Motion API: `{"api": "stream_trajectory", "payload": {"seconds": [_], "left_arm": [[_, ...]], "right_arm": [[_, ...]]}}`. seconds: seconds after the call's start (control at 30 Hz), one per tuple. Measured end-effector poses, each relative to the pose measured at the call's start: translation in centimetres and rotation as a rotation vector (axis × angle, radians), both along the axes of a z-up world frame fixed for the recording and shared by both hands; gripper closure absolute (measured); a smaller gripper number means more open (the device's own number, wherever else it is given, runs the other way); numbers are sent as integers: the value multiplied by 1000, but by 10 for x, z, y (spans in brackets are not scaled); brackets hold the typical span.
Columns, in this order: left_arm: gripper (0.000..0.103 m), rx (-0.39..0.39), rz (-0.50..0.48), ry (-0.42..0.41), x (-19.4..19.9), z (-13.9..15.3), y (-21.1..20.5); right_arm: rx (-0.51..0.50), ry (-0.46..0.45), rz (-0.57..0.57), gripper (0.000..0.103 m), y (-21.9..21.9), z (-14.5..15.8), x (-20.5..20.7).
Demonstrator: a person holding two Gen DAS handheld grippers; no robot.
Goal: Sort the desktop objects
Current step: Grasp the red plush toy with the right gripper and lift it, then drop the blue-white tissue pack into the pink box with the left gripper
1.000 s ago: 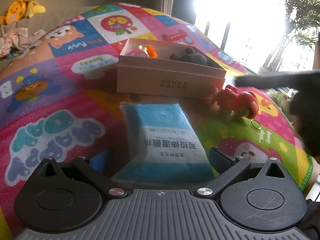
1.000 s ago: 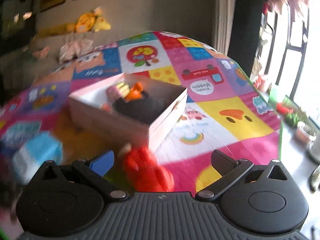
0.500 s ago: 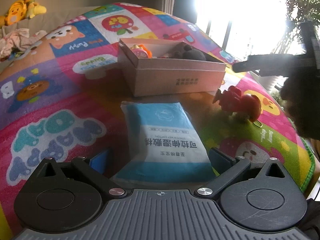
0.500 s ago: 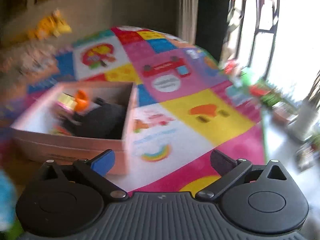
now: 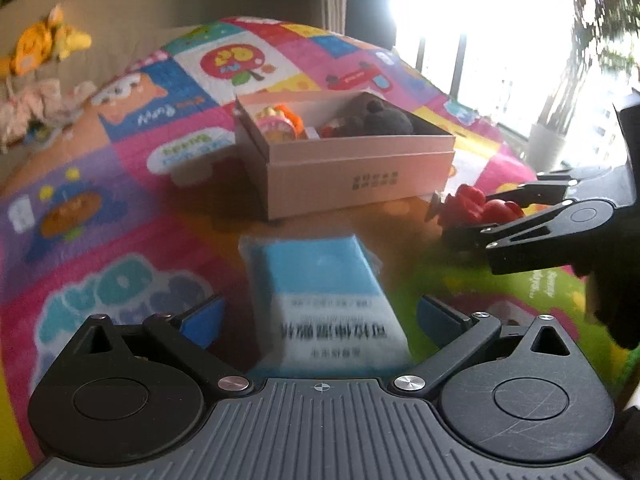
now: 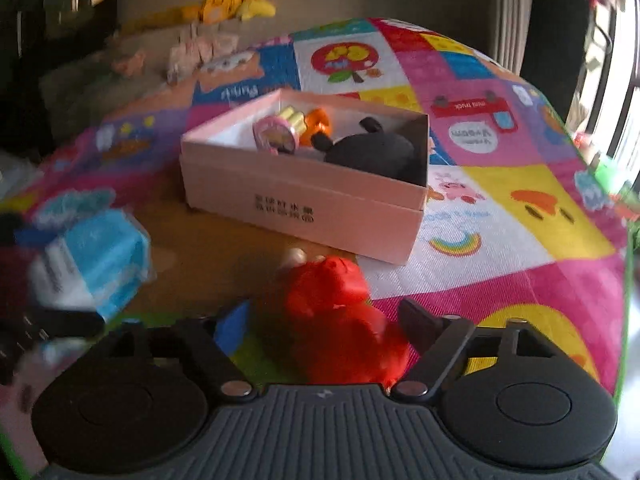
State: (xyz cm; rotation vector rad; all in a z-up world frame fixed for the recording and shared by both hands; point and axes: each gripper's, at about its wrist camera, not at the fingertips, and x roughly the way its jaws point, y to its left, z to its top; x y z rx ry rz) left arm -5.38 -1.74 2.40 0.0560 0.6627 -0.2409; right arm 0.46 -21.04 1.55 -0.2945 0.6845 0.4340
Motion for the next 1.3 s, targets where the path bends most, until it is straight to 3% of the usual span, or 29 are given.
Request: {"api": "stream_trajectory", "payload": {"seconds": [0.03, 0.1, 0.13, 0.23, 0.37, 0.5, 0.57, 0.67, 0.77, 0.8, 0.83, 0.9, 0.93, 1.0, 1.23, 1.3], "left_arm": [[0, 22, -1, -4, 1, 1, -4], [5, 47, 3, -2, 2, -1, -8], [19, 56, 8, 4, 3, -1, -8], [42, 56, 12, 24, 3, -3, -7], [44, 36, -32, -68, -2, 24, -4], [44, 117, -68, -314, 8, 81, -13], [44, 143, -91, -385, 22, 97, -20], [44, 195, -141, -456, 60, 103, -37], [37, 311, -174, -515, 103, 86, -54], [28, 345, -187, -489, 118, 77, -57], [27, 355, -190, -438, 133, 68, -57], [23, 302, -176, -342, 145, 58, -49], [15, 267, -165, -319, 142, 54, -45], [11, 217, -149, -285, 130, 47, -34], [6, 145, -141, -193, 76, 30, -22], [6, 98, -125, -168, 67, 29, -17]], "right_arm": [[-2, 9, 0, 49, 0, -1, 1], [16, 32, 6, 50, -2, 5, -2], [22, 39, 10, 50, -5, 7, -3], [53, 58, 28, 50, -12, 18, -15], [114, 7, 56, 50, -27, 52, -41], [205, -109, 56, 50, -42, 98, -56], [251, -165, 51, 50, -48, 119, -61], [285, -223, 49, 50, -52, 136, -63], [289, -230, 30, 50, -53, 142, -58], [288, -224, 25, 50, -53, 141, -56], [284, -217, 23, 50, -53, 140, -55], [270, -206, 14, 50, -54, 136, -50], [264, -198, 10, 50, -55, 134, -48], [260, -181, -5, 50, -58, 130, -43], [335, -84, 5, 50, -50, 134, 1], [363, -39, 1, 50, -39, 137, 32]]}}
